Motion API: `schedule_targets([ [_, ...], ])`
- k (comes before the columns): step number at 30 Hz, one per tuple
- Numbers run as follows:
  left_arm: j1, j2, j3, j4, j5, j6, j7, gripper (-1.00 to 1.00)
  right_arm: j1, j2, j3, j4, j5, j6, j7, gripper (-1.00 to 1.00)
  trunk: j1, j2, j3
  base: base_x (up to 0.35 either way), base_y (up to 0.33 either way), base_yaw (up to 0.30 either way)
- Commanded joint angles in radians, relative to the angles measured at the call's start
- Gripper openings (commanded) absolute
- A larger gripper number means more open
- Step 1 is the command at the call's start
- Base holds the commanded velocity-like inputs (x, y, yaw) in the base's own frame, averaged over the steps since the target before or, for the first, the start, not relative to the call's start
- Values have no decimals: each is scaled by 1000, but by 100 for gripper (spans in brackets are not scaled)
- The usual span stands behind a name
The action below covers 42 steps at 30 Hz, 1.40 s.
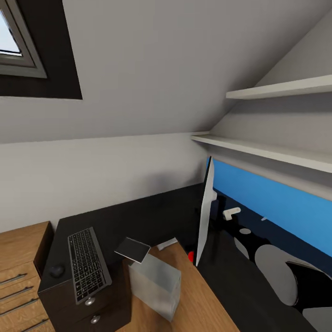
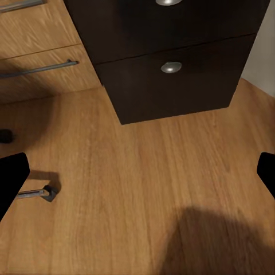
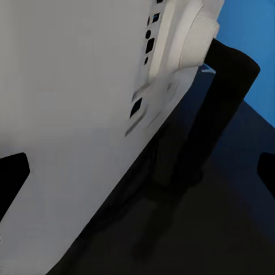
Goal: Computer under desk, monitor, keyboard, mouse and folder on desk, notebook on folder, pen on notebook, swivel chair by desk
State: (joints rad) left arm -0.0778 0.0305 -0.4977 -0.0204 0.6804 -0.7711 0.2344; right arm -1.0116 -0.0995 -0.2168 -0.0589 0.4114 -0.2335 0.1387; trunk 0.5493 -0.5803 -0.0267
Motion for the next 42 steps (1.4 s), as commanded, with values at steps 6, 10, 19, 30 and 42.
schedule_targets([
  [6, 0, 0, -8, -1, -1, -1, 10, 100, -1, 0, -9, 1, 6, -4, 4, 100, 0, -2, -2, 0, 0, 3],
  [10, 0, 0, -8, -1, -1, -1, 10, 100, -1, 1, -9, 1, 6, -4, 4, 100, 0, -2, -2, 0, 0, 13],
  [19, 0, 0, -8, -1, -1, -1, 10, 100, -1, 15, -10, 1, 8, -4, 3, 100, 0, -2, -2, 0, 0, 178],
  [30, 0, 0, -8, -1, -1, -1, 10, 100, -1, 23, -9, 0, 9, -3, 1, 100, 0, -2, -2, 0, 0, 22],
  [42, 0, 0, -8, -1, -1, 0, 10, 100, -1, 24, -10, 1, 7, -3, -1, 100, 0, -2, -2, 0, 0, 13],
])
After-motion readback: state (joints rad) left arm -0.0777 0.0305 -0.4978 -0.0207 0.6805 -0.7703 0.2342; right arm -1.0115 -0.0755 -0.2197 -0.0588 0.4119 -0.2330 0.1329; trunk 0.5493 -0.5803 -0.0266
